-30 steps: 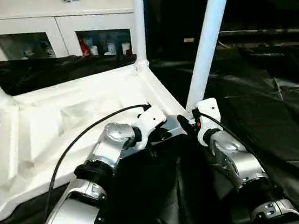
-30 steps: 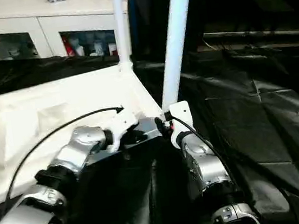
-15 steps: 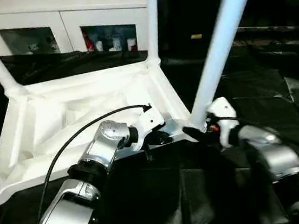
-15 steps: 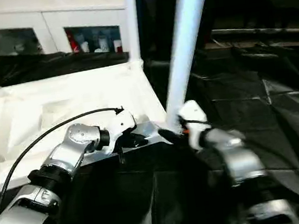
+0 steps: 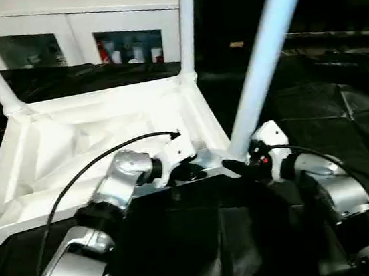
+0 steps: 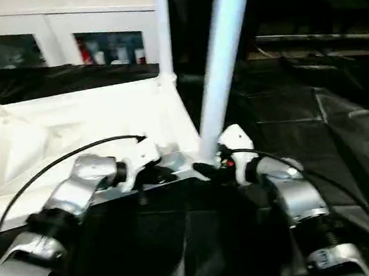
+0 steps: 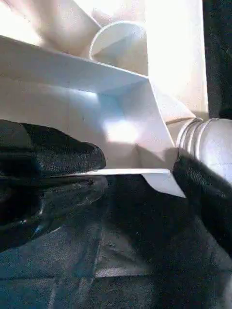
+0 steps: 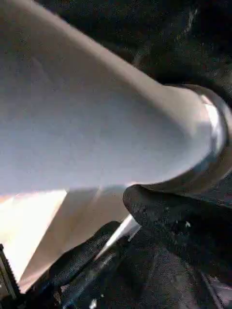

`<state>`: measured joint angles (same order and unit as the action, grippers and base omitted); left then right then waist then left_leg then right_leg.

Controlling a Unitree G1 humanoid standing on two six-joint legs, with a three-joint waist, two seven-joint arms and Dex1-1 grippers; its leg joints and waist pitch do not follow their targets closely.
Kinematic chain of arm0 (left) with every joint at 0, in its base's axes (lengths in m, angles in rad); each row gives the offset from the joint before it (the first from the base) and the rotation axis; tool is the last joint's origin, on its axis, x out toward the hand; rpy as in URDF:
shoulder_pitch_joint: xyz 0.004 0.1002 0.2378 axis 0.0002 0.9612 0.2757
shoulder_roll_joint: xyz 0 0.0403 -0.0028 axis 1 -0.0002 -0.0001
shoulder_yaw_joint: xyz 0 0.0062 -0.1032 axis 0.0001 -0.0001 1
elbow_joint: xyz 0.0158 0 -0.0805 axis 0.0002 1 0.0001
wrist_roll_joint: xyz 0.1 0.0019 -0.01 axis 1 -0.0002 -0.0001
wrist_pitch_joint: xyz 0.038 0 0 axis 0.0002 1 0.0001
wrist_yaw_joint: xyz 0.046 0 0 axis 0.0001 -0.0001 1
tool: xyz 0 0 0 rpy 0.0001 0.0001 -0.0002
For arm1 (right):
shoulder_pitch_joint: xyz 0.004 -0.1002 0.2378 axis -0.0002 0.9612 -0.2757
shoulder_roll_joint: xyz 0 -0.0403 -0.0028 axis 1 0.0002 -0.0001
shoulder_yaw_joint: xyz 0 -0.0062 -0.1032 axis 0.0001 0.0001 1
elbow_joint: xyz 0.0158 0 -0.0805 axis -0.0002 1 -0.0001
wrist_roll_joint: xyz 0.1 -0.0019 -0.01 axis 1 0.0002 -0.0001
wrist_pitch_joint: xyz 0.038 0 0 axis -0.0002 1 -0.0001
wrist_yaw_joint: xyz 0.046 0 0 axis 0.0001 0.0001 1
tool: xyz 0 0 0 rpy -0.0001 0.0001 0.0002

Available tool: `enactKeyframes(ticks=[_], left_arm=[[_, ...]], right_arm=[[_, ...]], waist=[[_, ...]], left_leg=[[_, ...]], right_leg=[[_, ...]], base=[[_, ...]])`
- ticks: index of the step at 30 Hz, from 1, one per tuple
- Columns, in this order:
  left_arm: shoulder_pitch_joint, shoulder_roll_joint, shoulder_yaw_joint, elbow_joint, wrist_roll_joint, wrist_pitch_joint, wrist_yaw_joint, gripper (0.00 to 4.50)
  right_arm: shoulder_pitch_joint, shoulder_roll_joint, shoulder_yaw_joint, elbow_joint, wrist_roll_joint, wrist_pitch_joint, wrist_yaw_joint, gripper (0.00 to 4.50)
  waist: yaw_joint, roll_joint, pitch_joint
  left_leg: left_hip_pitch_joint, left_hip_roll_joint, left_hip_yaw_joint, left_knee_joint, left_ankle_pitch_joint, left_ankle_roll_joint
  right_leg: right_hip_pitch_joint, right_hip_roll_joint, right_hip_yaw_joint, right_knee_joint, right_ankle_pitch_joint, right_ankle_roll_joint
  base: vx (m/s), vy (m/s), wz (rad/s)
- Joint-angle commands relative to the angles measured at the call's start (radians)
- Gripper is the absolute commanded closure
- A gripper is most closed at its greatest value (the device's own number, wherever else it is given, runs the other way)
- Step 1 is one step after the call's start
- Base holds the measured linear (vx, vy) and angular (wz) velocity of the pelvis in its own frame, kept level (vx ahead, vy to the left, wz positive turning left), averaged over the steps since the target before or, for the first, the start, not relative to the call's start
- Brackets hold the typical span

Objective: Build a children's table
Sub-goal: Rotate leg to tighten

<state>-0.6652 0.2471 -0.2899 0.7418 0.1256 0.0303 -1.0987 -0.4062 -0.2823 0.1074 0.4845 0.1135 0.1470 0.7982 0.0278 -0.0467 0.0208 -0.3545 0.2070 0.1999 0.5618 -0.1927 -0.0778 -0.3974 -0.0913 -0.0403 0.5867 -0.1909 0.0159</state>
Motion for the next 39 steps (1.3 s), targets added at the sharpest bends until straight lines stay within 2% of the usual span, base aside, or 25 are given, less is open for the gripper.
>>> enactKeyframes(ticks=[1,2,3,5,7,8,9,10,11,12,14,15,16,17,18,19,21,23,25,27,28,30,34,35,39], left_arm=[[0.053,-0.001,-0.012,0.059,-0.010,-0.009,-0.016,4.50],[0.060,0.017,-0.011,0.052,-0.011,-0.008,-0.024,4.50],[0.061,0.021,-0.013,0.047,-0.011,-0.003,-0.028,4.50],[0.061,0.035,-0.008,0.040,-0.017,0.012,-0.039,4.50],[0.058,0.041,-0.012,0.046,-0.010,0.006,-0.040,4.50],[0.057,0.043,-0.014,0.045,-0.008,0.005,-0.041,4.50],[0.055,0.038,-0.015,0.045,-0.007,0.005,-0.039,4.50],[0.059,0.029,-0.014,0.051,-0.003,-0.002,-0.019,4.50],[0.062,0.022,-0.012,0.057,-0.001,-0.008,-0.005,4.50],[0.070,0.023,-0.017,0.050,0.006,-0.010,0.003,4.50],[0.078,0.018,-0.007,0.030,-0.002,0.013,0.020,4.50],[0.078,0.010,0.001,0.027,-0.010,0.026,0.034,4.50],[0.072,-0.002,0.007,0.047,-0.004,0.022,0.077,4.50],[0.063,-0.020,0.011,0.070,0.011,0.027,0.143,4.50],[0.058,-0.030,0.013,0.086,0.023,0.029,0.187,4.50],[0.058,-0.066,0.023,0.089,0.021,0.058,0.244,4.50],[0.069,-0.107,0.020,0.077,0.017,0.081,0.269,4.50],[0.076,-0.125,0.012,0.071,0.022,0.085,0.282,4.50],[0.090,-0.147,-0.004,0.054,0.027,0.088,0.283,4.50],[0.104,-0.152,-0.023,0.032,0.034,0.081,0.259,4.50],[0.107,-0.150,-0.029,0.031,0.037,0.076,0.252,4.50],[0.111,-0.143,-0.034,0.032,0.039,0.056,0.242,4.50],[0.120,-0.111,-0.026,0.024,0.039,0.033,0.209,4.50],[0.121,-0.105,-0.027,0.021,0.037,0.035,0.196,4.50],[0.134,-0.051,-0.039,0.010,0.033,-0.014,0.084,4.50]], right_arm=[[-0.015,0.029,0.031,0.019,0.000,-0.016,-0.005,1.55],[-0.015,0.037,0.039,0.023,-0.005,-0.019,-0.007,1.64],[-0.014,0.036,0.040,0.021,-0.004,-0.017,-0.006,1.71],[-0.010,0.037,0.040,0.030,-0.006,-0.024,0.003,1.73],[-0.001,0.030,0.046,0.041,-0.019,-0.038,0.008,1.76],[0.006,0.025,0.047,0.036,-0.024,-0.041,0.009,1.79],[0.015,0.021,0.043,0.032,-0.021,-0.044,0.013,1.80],[0.024,0.026,0.036,0.043,-0.022,-0.050,-0.001,1.80],[0.030,0.030,0.030,0.052,-0.023,-0.054,-0.012,1.80],[0.040,0.034,0.031,0.050,-0.027,-0.056,-0.022,1.80],[0.052,0.055,0.031,0.023,-0.022,-0.045,-0.039,1.81],[0.055,0.063,0.031,0.015,-0.018,-0.038,-0.046,1.81],[0.054,0.079,0.030,0.028,-0.025,-0.043,-0.078,1.81],[0.050,0.105,0.028,0.058,-0.042,-0.047,-0.143,1.81],[0.047,0.122,0.026,0.079,-0.056,-0.051,-0.189,1.81],[0.044,0.174,0.011,0.108,-0.079,-0.056,-0.314,1.82],[0.052,0.243,0.003,0.117,-0.072,-0.054,-0.385,1.82],[0.060,0.272,0.019,0.118,-0.089,-0.057,-0.422,1.82],[0.066,0.314,0.045,0.121,-0.115,-0.069,-0.463,1.82],[0.061,0.345,0.048,0.131,-0.107,-0.094,-0.462,1.82],[0.057,0.348,0.045,0.138,-0.106,-0.105,-0.460,1.47],[0.046,0.347,0.036,0.149,-0.095,-0.111,-0.448,1.12],[0.029,0.297,0.043,0.154,-0.122,-0.138,-0.408,0.90],[0.029,0.286,0.041,0.151,-0.120,-0.136,-0.396,0.77],[0.052,0.179,0.041,0.101,-0.091,-0.153,-0.243,0.77]], waist=[[0.006,-0.023,-0.036],[0.005,-0.029,-0.031],[0.006,-0.026,-0.029],[0.004,-0.012,-0.029],[-0.001,-0.017,-0.030],[0.001,-0.005,-0.030],[-0.001,-0.002,-0.030],[0.002,-0.014,-0.031],[0.003,-0.013,-0.031],[0.005,-0.001,-0.031],[0.001,-0.006,-0.029],[0.003,-0.006,-0.030],[0.003,-0.012,-0.031],[0.003,-0.004,-0.030],[-0.002,-0.003,-0.026],[-0.006,-0.005,-0.024],[-0.010,-0.005,-0.024],[-0.014,0.000,-0.023],[-0.020,-0.007,-0.023],[-0.021,-0.006,-0.024],[-0.022,-0.003,-0.023],[-0.023,-0.005,-0.025],[-0.025,0.002,-0.028],[-0.026,0.001,-0.030],[-0.023,0.007,-0.032]], left_leg=[[-0.004,0.026,-0.012,-0.060,-0.203,0.065],[-0.007,0.024,-0.011,-0.062,-0.219,0.059],[-0.006,0.026,-0.014,-0.065,-0.238,0.048],[-0.001,0.028,-0.016,-0.068,-0.259,0.029],[-0.003,0.026,-0.016,-0.069,-0.282,0.015],[0.000,0.026,-0.017,-0.069,-0.285,0.012],[0.003,0.026,-0.015,-0.068,-0.288,0.012],[0.001,0.026,-0.013,-0.066,-0.279,0.020],[0.001,0.026,-0.013,-0.066,-0.276,0.023],[0.001,0.025,-0.013,-0.067,-0.274,0.025],[-0.001,0.025,-0.012,-0.068,-0.281,0.027],[0.002,0.024,-0.013,-0.068,-0.288,0.025],[0.002,0.025,-0.013,-0.068,-0.293,0.024],[0.003,0.025,-0.014,-0.068,-0.297,0.021],[0.006,0.025,-0.013,-0.070,-0.322,0.006],[0.006,0.024,-0.018,-0.074,-0.350,-0.009],[0.010,0.023,-0.022,-0.076,-0.384,-0.020],[0.012,0.024,-0.027,-0.080,-0.412,-0.021],[0.011,0.021,-0.029,-0.081,-0.439,-0.010],[0.014,0.021,-0.030,-0.080,-0.453,0.000],[0.010,0.021,-0.031,-0.082,-0.452,0.001],[0.011,0.021,-0.030,-0.082,-0.453,0.002],[0.005,0.021,-0.030,-0.084,-0.450,0.001],[0.001,0.022,-0.029,-0.085,-0.433,0.004],[0.000,0.022,-0.023,-0.081,-0.400,0.022]], right_leg=[[0.034,-0.049,0.028,-0.070,-0.289,-0.188],[0.031,-0.048,0.029,-0.075,-0.325,-0.171],[0.029,-0.049,0.030,-0.078,-0.366,-0.154],[0.025,-0.047,0.032,-0.077,-0.358,-0.157],[0.027,-0.045,0.031,-0.077,-0.354,-0.157],[0.026,-0.045,0.032,-0.077,-0.344,-0.161],[0.025,-0.043,0.033,-0.076,-0.315,-0.173],[0.026,-0.043,0.034,-0.073,-0.293,-0.182],[0.027,-0.043,0.034,-0.073,-0.288,-0.185],[0.028,-0.044,0.034,-0.073,-0.284,-0.187],[0.028,-0.041,0.033,-0.074,-0.288,-0.185],[0.027,-0.042,0.033,-0.077,-0.313,-0.178],[0.027,-0.043,0.032,-0.079,-0.337,-0.173],[0.024,-0.043,0.033,-0.079,-0.347,-0.171],[0.016,-0.041,0.033,-0.085,-0.384,-0.162],[0.016,-0.041,0.031,-0.089,-0.439,-0.145],[0.010,-0.045,0.031,-0.096,-0.501,-0.121],[0.008,-0.045,0.029,-0.103,-0.530,-0.104],[0.007,-0.043,0.026,-0.108,-0.550,-0.087],[0.001,-0.048,0.028,-0.114,-0.580,-0.076],[0.003,-0.047,0.028,-0.115,-0.579,-0.069],[0.001,-0.045,0.029,-0.114,-0.558,-0.069],[0.006,-0.043,0.029,-0.107,-0.507,-0.084],[0.011,-0.043,0.030,-0.104,-0.477,-0.089],[0.016,-0.041,0.032,-0.102,-0.417,-0.115]], base=[[0.000,0.000,0.00],[0.000,0.000,0.00],[0.000,0.000,0.00],[0.000,0.000,0.00],[0.000,0.000,0.00],[0.000,0.000,0.00],[0.000,0.000,0.00],[0.000,0.000,0.00],[0.000,0.000,0.00],[0.000,0.000,0.00],[0.000,0.000,0.00],[0.000,0.000,0.00],[0.000,0.000,0.00],[0.000,0.000,0.00],[0.000,0.000,0.00],[0.000,0.000,0.00],[0.000,0.000,0.00],[0.000,0.000,0.00],[0.000,0.000,0.00],[0.000,0.000,0.00],[0.000,0.000,0.00],[0.000,0.000,0.00],[0.000,0.000,0.00],[0.000,0.000,0.00],[0.000,0.000,0.00]])
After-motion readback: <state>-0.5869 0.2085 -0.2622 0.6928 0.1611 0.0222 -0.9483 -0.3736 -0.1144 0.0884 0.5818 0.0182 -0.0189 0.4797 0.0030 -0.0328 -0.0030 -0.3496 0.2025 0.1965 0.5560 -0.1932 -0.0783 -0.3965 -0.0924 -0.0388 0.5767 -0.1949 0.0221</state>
